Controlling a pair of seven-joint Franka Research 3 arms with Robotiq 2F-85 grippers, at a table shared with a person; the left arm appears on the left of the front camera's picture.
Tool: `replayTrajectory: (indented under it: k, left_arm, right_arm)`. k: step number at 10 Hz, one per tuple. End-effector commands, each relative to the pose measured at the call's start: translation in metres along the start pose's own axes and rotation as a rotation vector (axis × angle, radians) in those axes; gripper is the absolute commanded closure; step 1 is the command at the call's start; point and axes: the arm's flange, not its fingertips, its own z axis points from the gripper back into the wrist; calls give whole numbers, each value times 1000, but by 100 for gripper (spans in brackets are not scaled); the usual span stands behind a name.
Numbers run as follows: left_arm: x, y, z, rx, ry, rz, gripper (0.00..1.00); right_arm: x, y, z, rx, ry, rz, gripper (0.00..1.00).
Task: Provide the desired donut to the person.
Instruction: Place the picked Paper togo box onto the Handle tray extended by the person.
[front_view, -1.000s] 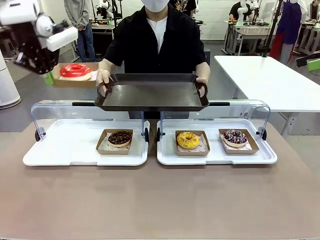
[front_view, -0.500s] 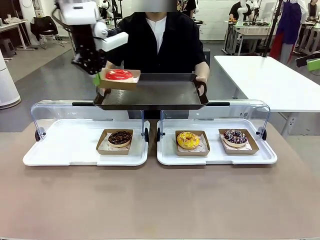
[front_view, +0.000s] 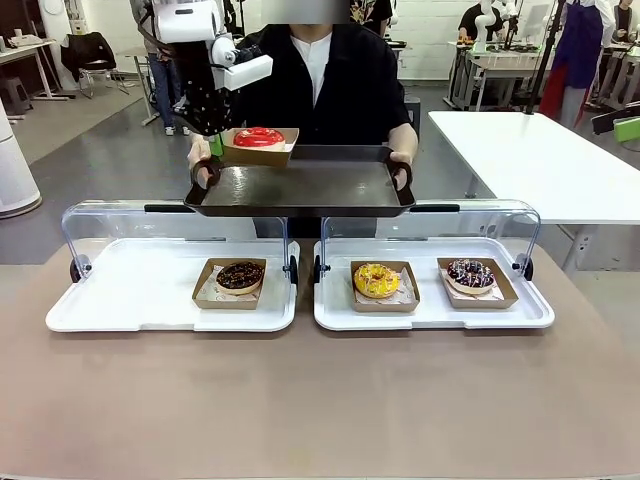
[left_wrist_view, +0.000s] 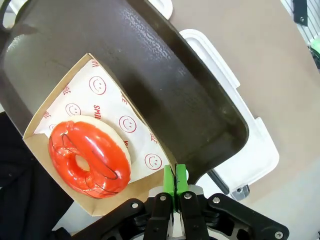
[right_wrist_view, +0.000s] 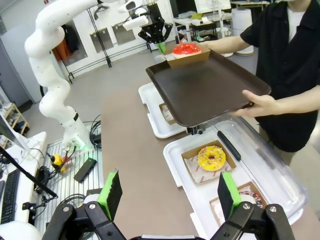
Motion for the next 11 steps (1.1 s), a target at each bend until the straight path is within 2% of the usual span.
replayTrajectory:
  k: [1, 5, 11]
  left_arm:
    - [-10, 19, -7, -33, -22, 14, 99]
    - [-24, 42, -32, -31, -29, 124, 99]
    - [-30, 49, -49, -49, -14, 136, 99]
  right_arm:
    - [1, 0, 0, 8, -11, 7, 0]
    - [1, 0, 0, 8, -11, 7, 0]
    - [1, 0, 0, 8, -11, 7, 0]
